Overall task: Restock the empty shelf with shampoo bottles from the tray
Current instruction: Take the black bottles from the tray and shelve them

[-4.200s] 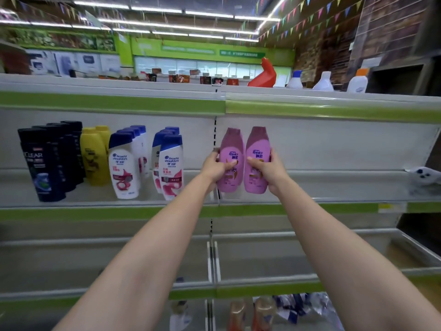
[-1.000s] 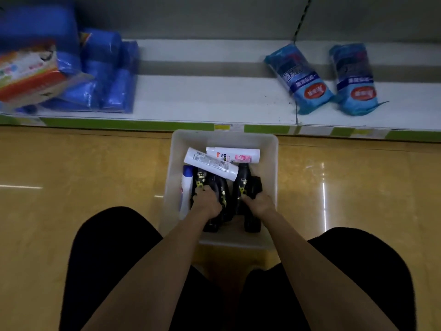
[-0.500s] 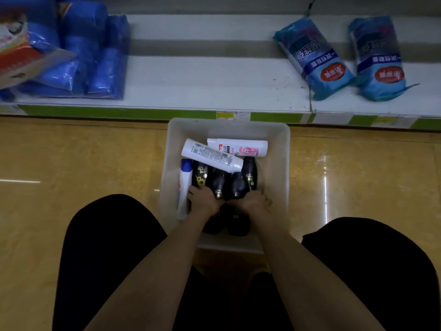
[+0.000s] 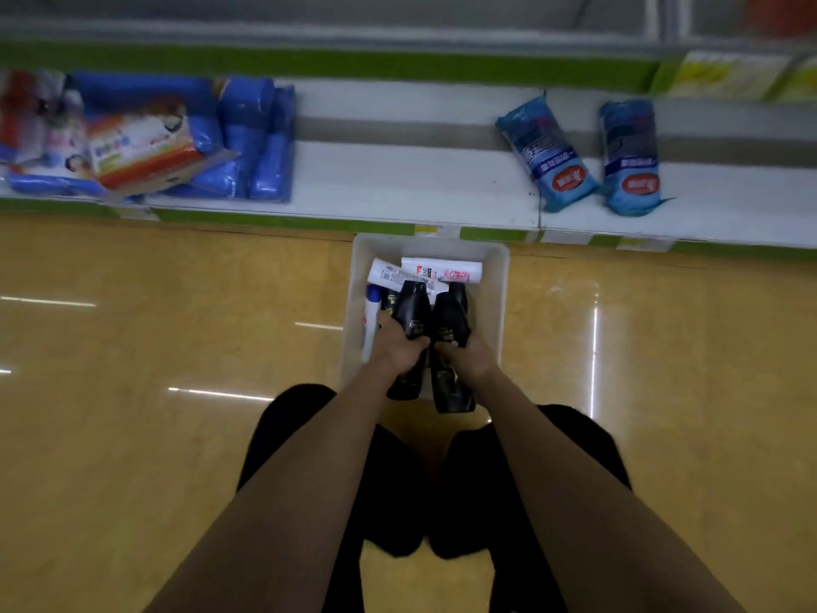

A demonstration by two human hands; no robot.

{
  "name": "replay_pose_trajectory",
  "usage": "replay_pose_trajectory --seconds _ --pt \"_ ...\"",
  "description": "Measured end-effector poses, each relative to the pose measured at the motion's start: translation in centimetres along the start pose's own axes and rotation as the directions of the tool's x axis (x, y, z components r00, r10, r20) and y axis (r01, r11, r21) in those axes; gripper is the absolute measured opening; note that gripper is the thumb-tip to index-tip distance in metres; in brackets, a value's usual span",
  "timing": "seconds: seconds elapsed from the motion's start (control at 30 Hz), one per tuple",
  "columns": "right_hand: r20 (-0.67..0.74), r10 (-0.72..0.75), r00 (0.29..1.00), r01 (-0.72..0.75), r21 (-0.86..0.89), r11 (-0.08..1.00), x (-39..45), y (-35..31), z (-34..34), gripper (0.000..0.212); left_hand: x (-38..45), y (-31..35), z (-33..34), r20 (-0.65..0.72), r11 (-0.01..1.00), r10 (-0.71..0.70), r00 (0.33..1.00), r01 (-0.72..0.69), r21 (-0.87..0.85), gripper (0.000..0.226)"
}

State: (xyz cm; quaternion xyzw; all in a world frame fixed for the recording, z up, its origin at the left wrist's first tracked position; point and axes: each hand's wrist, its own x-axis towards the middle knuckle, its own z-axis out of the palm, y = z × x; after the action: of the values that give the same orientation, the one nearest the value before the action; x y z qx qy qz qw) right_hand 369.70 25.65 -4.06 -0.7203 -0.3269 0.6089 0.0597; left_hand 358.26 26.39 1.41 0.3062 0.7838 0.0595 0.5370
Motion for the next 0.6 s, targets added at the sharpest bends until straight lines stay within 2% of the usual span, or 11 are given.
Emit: replay_pose_trajectory --seconds 0.23,0.37,0.43,0.5,0.6 --pt "-0.037 -0.107 0.994 0.109 0.071 0.992 -17.3 -9.5 -5.7 0.047 -14.8 6.9 -7.3 0.034 0.998 0.059 0.998 -0.06 0.028 0.06" --pt "-0.039 -0.154 0.987 0.159 0.143 0.977 -25.9 -14.8 -8.5 0.014 -21.6 10.7 -11.5 0.035 0.994 0.111 0.993 -0.111 -0.008 0.056" --pt "-0.035 -0.161 0.986 0.164 0.156 0.974 -29.0 -17.3 -9.5 0.018 -24.5 12.7 -13.4 0.034 0.989 0.141 0.989 -0.139 -0.043 0.058" --pt "-0.054 -0.155 0.986 0.162 0.173 0.972 -31.3 -19.5 -10.2 0.011 -26.9 14.6 -15.1 0.008 0.983 0.171 0.985 -0.17 -0.068 0.054" --pt "-0.13 -0.173 0.976 0.2 0.24 0.95 -34.9 -23.2 -11.2 0.018 -30.5 17.6 -17.8 -0.03 0.969 0.196 0.98 -0.198 -0.145 0.045"
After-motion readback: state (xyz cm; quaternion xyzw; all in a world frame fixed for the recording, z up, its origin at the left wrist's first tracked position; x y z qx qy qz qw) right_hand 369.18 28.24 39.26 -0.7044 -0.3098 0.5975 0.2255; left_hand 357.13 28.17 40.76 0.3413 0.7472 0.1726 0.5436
